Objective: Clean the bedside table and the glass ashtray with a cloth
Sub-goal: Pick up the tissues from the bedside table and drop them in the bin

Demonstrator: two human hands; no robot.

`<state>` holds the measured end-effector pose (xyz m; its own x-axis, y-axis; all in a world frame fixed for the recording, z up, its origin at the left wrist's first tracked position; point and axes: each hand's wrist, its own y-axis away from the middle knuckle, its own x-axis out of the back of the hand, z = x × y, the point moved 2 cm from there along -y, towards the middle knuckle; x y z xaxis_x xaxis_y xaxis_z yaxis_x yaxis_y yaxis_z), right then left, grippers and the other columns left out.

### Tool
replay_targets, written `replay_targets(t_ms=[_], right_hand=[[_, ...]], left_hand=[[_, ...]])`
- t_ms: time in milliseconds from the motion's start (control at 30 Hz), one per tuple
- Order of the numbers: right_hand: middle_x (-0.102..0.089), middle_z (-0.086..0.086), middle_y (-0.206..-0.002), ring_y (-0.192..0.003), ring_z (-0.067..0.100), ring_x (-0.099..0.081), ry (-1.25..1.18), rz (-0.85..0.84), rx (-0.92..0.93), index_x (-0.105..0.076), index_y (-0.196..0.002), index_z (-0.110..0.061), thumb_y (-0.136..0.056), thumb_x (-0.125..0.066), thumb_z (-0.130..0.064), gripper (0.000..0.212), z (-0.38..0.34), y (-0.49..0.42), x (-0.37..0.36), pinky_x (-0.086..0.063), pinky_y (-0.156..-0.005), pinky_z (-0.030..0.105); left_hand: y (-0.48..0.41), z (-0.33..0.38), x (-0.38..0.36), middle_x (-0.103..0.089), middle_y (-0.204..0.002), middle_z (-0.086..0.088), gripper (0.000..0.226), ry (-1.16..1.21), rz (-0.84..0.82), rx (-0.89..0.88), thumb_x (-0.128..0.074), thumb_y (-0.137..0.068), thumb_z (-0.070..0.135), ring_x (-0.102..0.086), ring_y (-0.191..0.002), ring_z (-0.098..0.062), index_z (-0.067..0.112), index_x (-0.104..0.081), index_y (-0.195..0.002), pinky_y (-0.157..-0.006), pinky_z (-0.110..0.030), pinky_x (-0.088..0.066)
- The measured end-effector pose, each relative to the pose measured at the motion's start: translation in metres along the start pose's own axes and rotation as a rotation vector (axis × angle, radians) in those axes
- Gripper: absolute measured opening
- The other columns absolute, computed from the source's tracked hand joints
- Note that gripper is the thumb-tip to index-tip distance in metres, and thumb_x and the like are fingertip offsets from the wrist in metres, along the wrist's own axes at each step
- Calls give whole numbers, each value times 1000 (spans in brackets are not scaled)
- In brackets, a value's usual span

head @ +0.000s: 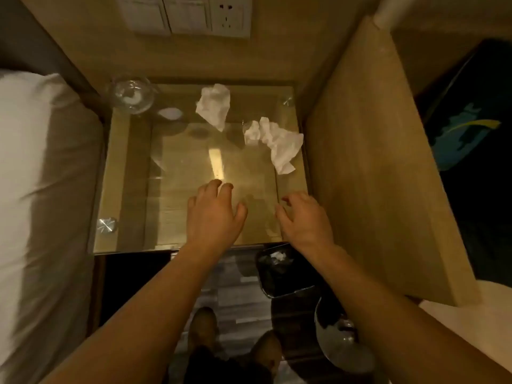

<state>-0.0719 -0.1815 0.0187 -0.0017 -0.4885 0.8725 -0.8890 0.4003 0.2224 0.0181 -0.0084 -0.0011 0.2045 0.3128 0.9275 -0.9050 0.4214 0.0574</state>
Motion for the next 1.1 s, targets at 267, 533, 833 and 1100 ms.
replay_targets(t_ms=[267, 533, 833, 1100], right_hand=[[-65, 9, -120, -108, 24, -62, -6, 76, 48, -64, -125, -11, -103, -52, -33, 34, 14, -26, -4, -54, -87, 46], [-65, 6, -121, -109, 23, -59, -55, 195, 48, -64, -123, -14, -99, -57, -34, 32, 15, -86, 5, -53, -85, 42], [-19, -5, -170, -155, 28, -18, -5, -92, 171, -40, -151, -43, -99, -60, -43, 56, 21, -158, -1, -22, -117, 56], [-56, 1, -131, -123, 26, -43, 57, -28, 201, -67, -122, -22, -99, -62, -31, 25, 32, -165, -14, -34, -92, 34]], left_hand=[[-14, -20, -67, -15, -173, -11, 82, -99, -21, -14, -31, -96, 73, -9, -160, -30, 25, -21, -162, -124, -58, -15], [-15, -23, -80, -19, -172, -13, 79, -165, 13, -15, -25, -100, 72, -10, -161, -30, 24, -23, -162, -124, -59, -10], [-15, -24, -81, -19, -172, -16, 82, -209, 14, -38, -24, -99, 72, -12, -160, -32, 21, -26, -162, -123, -62, -15], [-15, -25, -82, -18, -172, -15, 83, -228, 1, -40, -19, -99, 73, -10, -161, -32, 21, -24, -163, -123, -62, -14]])
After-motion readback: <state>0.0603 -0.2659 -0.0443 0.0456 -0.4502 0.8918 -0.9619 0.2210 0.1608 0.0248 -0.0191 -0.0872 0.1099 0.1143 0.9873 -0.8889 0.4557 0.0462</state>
